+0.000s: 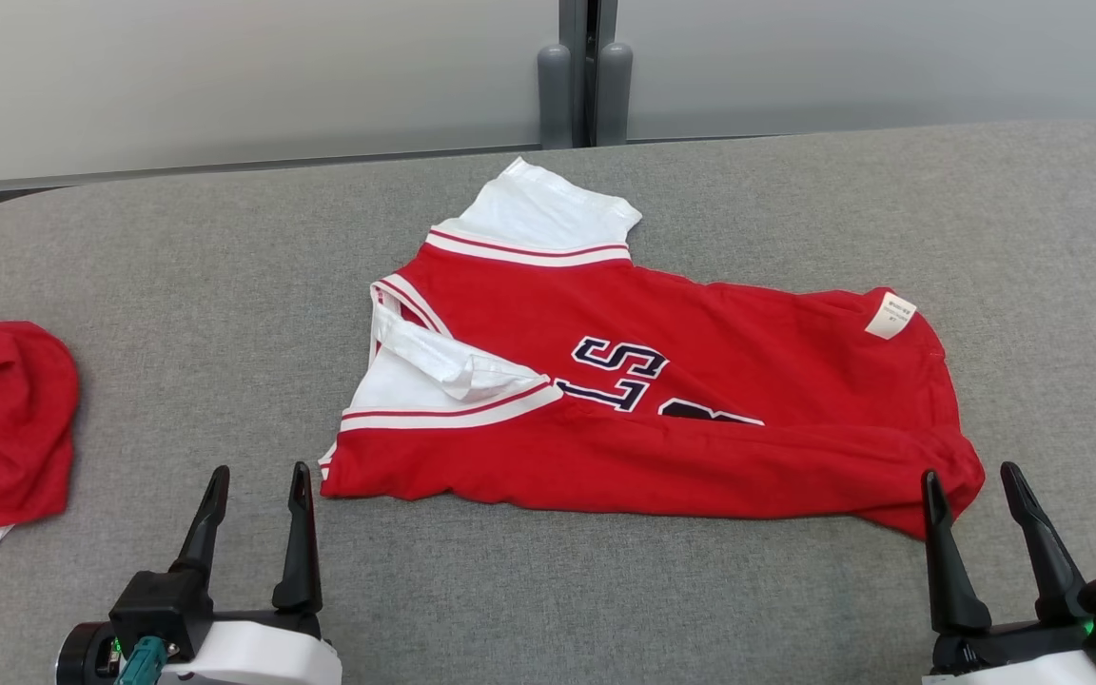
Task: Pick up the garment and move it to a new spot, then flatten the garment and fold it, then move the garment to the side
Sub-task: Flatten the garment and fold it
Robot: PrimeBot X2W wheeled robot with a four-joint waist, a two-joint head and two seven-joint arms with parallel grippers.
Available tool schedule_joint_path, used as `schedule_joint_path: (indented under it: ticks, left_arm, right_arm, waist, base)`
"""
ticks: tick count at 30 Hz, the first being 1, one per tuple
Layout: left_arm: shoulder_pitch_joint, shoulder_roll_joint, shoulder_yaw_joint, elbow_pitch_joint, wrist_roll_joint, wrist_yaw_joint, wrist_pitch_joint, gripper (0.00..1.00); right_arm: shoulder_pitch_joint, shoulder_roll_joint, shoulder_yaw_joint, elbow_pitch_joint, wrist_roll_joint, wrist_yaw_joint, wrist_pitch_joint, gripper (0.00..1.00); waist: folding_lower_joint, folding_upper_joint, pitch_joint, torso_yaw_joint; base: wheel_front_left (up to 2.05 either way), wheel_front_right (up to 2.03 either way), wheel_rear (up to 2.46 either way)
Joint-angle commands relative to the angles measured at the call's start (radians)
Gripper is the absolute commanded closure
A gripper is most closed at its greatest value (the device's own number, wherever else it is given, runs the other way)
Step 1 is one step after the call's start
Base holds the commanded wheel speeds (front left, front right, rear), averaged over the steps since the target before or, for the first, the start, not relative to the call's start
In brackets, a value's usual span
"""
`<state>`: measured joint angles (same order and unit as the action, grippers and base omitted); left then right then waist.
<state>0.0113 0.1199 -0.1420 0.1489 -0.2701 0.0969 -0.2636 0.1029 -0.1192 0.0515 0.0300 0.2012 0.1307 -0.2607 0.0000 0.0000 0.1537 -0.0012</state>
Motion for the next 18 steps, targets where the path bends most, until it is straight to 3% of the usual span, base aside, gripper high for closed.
schedule_joint_path:
  ticks: [1, 11, 18]
  left_arm:
    - [-0.013, 0.006, 0.004, 0.002, 0.002, -0.004, -0.001, 0.00]
    - [-0.047, 0.001, -0.006, 0.059, -0.047, -0.043, 0.036, 0.00]
    - [-0.158, 0.000, -0.037, 0.207, -0.083, -0.105, 0.101, 0.00]
  right_arm:
    - [0.000, 0.000, 0.001, 0.003, 0.007, 0.000, -0.002, 0.00]
    - [-0.020, 0.009, -0.017, 0.026, 0.027, 0.000, -0.003, 0.00]
    - [-0.080, 0.020, -0.071, 0.182, 0.071, 0.000, -0.005, 0.00]
  waist:
    - [0.0000, 0.0000, 0.000, 0.000]
    - [0.0000, 0.0000, 0.023, -0.007]
    - [0.0000, 0.0000, 0.079, -0.012]
  base:
    - [0.00, 0.00, 0.00]
    - [0.00, 0.00, 0.00]
    - [0.00, 0.00, 0.00]
